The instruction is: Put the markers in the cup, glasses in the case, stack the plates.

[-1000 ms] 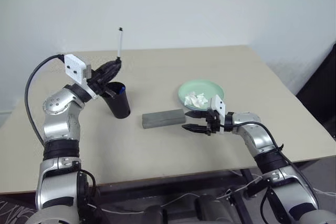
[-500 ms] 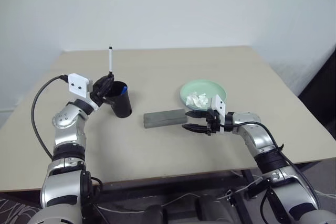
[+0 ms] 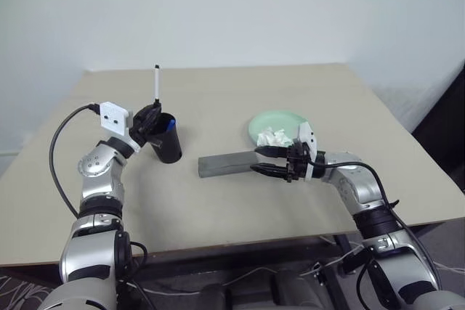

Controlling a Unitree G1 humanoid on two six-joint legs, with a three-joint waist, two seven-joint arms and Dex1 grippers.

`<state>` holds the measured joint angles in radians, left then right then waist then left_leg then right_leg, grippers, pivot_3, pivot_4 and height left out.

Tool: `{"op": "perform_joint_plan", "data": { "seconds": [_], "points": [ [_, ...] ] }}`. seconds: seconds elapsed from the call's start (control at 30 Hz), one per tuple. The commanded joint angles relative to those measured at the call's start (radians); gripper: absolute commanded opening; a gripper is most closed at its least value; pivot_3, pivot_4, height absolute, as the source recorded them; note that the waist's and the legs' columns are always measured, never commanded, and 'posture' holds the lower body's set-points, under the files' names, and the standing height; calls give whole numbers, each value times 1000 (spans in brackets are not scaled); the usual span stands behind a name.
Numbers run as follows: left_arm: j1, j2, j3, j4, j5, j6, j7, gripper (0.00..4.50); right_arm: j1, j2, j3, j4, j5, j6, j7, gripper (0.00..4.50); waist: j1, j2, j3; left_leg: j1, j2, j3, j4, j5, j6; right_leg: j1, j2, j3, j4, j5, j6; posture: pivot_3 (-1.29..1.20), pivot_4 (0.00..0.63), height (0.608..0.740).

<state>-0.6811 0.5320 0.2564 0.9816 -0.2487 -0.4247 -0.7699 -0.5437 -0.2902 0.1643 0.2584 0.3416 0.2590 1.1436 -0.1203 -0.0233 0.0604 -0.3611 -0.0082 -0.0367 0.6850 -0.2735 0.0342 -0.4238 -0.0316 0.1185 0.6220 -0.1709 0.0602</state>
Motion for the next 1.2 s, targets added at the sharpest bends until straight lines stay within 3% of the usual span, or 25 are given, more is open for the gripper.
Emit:
{"op": "perform_joint_plan", "data": {
  "seconds": [0.03, 0.37, 0.87, 1.0, 1.2],
  "points": [
    [-45, 0, 7, -4, -4, -19, -5, 97, -29, 1, -22, -35, 18, -9, -4, 2684, 0, 0, 0, 0, 0, 0, 0, 0, 0, 0, 0, 0, 0, 0, 0, 0, 0, 737],
    [-40, -10, -2, -2, 8, -41, -11, 3407, -32, -1, -20, -26, 14, -15, -5, 2684, 0, 0, 0, 0, 0, 0, 0, 0, 0, 0, 0, 0, 0, 0, 0, 0, 0, 737],
    [-60, 22, 32, -65, -25, -46, 1, 3407, -29, -8, -20, -29, 15, -14, 1, 2684, 0, 0, 0, 0, 0, 0, 0, 0, 0, 0, 0, 0, 0, 0, 0, 0, 0, 737],
    [7, 74, 69, -248, -124, 72, -85, 3407, -42, -10, -28, 10, 15, -23, 11, 2684, -3, -1, 0, -1, 0, 0, 0, 0, 0, -1, 0, 0, 0, 0, 0, 0, 0, 737],
    [311, 147, 111, -709, -294, 373, -154, 3407, -82, -17, -57, 111, 6, -58, 7, 2684, -13, 1, 0, 1, 2, 1, -4, -1, -1, -1, 0, 1, -1, 0, 0, 0, 0, 737]
  ]
}}
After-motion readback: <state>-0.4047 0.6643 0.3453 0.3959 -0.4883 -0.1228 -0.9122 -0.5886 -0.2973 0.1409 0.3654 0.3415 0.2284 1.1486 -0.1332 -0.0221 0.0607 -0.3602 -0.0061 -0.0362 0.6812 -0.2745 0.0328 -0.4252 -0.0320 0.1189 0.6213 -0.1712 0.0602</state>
